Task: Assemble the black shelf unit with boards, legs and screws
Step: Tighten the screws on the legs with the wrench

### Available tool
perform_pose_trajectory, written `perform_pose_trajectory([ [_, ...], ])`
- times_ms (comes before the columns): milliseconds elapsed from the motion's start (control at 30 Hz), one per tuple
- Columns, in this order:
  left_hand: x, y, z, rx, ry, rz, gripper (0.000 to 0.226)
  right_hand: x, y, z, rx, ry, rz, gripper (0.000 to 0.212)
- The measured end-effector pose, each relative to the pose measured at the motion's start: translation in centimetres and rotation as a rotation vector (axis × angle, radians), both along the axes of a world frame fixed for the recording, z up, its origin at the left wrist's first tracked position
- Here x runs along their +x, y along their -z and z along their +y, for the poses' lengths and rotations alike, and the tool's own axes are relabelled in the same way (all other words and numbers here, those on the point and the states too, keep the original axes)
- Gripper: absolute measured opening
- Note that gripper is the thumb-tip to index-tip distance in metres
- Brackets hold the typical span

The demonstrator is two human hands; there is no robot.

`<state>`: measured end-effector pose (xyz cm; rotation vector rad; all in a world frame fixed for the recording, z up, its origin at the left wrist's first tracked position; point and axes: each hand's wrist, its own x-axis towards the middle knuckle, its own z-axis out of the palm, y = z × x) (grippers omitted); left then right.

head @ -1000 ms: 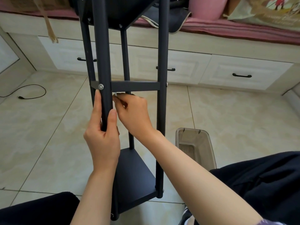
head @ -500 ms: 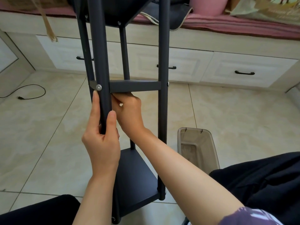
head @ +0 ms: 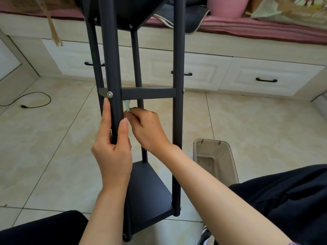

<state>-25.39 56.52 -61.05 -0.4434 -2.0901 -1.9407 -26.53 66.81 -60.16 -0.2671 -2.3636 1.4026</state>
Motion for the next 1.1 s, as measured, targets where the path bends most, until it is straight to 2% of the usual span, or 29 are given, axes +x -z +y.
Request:
perform_pose_trajectory([
  [133, 0.4, 0.0, 0.1, -0.008, 0.004, 0.018, 0.051, 1.3, -1.0, 0.9, 0.035, -0.036, -0.142, 0.026],
  [300, 0.9, 0.0, 0.6, -0.035, 0.004, 0.007, 0.052, 2.5, -2.5, 0.6, 0.058, -0.022, -0.165, 0.025],
  [400, 1.2, 0.0, 0.8, -0.042, 0.009, 0.027, 0.053, 2.5, -3.1, 0.7, 0.063, 0.005, -0.128, 0.033],
  [500, 1.3, -0.2, 0.8, -0.047, 0.015, 0.036, 0.052, 2.3, -3.4, 0.8, 0.046, 0.03, -0.08, 0.022],
  [1100, 0.5, 0.1, 0.5, -0.025, -0.001, 0.002, 0.053, 0.3, -0.3, 0.4, 0.074, 0.199, 0.268, 0.014],
])
